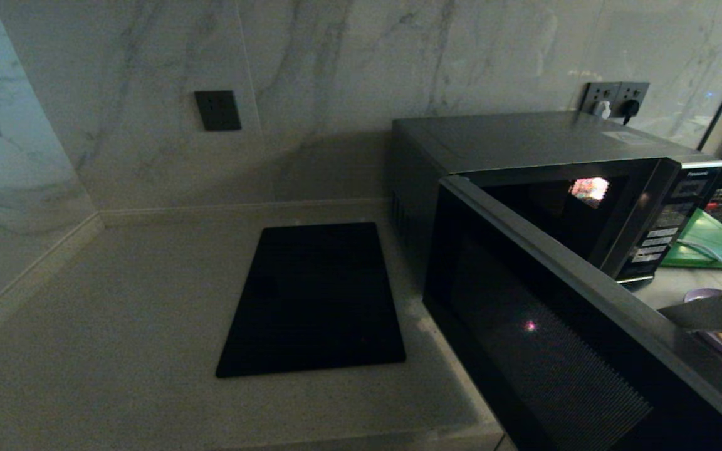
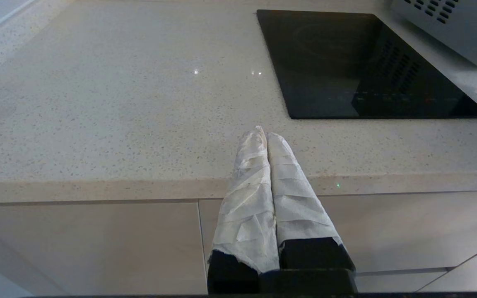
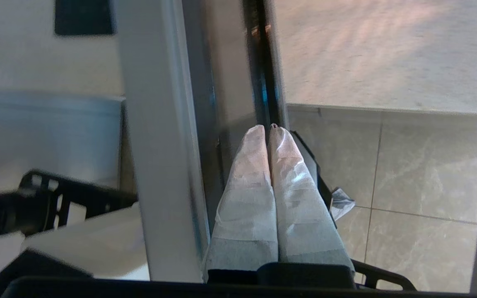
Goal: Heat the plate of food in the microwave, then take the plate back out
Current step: Open the microwave oven
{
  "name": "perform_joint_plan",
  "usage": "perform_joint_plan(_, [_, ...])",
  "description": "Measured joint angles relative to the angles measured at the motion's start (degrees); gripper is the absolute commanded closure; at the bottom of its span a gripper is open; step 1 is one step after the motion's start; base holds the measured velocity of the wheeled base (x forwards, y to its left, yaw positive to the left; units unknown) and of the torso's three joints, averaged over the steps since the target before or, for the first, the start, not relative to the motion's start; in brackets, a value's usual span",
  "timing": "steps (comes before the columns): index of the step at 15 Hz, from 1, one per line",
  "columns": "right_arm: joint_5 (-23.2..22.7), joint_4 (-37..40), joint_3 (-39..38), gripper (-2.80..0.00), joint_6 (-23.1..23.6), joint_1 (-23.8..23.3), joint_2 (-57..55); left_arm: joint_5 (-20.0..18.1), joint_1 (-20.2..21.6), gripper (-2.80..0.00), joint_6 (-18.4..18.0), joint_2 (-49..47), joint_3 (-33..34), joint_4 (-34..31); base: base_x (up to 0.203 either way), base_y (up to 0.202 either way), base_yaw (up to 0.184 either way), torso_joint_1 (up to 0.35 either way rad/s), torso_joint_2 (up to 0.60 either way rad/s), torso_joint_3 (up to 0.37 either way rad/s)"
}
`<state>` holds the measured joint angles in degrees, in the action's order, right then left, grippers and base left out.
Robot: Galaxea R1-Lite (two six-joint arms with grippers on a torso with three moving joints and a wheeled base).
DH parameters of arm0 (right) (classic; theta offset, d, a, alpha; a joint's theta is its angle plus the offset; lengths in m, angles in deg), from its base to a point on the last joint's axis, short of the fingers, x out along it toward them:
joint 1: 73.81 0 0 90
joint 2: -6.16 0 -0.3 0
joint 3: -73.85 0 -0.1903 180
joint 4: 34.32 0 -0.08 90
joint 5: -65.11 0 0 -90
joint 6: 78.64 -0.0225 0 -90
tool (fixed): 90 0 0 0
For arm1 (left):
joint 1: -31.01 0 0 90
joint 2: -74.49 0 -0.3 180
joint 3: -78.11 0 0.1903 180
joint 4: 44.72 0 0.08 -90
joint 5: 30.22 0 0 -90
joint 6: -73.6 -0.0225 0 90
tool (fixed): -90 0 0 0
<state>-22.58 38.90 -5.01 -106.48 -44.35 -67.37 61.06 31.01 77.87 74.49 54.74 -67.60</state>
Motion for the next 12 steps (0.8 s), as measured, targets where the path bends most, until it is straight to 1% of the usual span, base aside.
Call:
perform_joint_plan(8, [-0.5, -0.7, 1.3, 0.0, -0.1, 7.9, -2.8, 0.0, 0.0, 0.0, 0.0, 0.0, 0.0, 0.0, 0.0, 0.0, 0.0, 0.0, 0.0, 0.0])
perform_joint_plan(12, [-0.5, -3.7, 1.7, 0.0, -0.1, 11.6, -4.3, 0.0, 0.0, 0.0, 0.0, 0.0, 0.0, 0.0, 0.0, 0.0, 0.0, 0.0, 0.0, 0.0])
